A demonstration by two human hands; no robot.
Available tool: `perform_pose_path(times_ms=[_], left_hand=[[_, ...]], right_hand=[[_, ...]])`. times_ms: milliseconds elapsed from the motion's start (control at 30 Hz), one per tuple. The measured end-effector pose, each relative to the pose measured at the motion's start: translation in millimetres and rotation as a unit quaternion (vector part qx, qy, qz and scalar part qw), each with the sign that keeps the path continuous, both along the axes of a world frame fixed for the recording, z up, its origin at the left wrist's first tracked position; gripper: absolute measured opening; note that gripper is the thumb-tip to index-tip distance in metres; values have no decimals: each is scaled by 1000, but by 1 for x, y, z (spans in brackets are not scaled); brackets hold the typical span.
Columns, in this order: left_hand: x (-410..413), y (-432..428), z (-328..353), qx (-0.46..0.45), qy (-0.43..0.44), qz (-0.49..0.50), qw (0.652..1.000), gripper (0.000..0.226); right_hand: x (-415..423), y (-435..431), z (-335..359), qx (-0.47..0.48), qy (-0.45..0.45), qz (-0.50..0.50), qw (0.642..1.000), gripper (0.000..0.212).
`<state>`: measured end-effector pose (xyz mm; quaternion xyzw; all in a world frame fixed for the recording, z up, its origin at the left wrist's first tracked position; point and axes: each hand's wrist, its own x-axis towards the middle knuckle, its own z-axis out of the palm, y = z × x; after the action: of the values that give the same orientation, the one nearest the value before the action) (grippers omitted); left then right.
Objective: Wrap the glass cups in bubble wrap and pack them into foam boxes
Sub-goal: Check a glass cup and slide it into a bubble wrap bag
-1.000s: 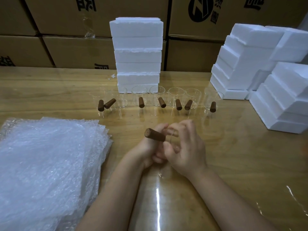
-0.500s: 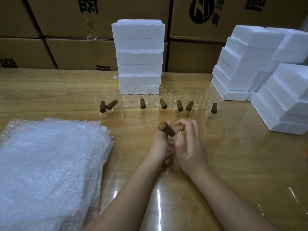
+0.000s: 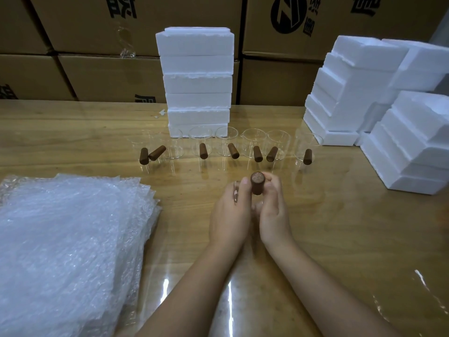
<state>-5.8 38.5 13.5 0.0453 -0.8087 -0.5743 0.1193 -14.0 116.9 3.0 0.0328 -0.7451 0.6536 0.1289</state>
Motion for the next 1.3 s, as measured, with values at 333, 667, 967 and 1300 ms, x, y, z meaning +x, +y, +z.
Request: perform_pose_path(times_ms=[333, 667, 967, 1300], left_hand=[[2, -1, -3, -163, 34, 40, 985, 62], [8, -7, 6, -268, 174, 36, 947, 70], [12, -8, 10, -302, 222, 37, 926, 65], [13, -9, 13, -320, 193, -18, 927, 64]], right_hand=[[1, 5, 15, -165, -197, 26, 966, 44], [0, 13, 20, -261, -229, 122, 930, 50], [-6, 25, 19, -231, -307, 196, 902, 52], [-8, 26, 14, -215, -279, 179, 919, 47]])
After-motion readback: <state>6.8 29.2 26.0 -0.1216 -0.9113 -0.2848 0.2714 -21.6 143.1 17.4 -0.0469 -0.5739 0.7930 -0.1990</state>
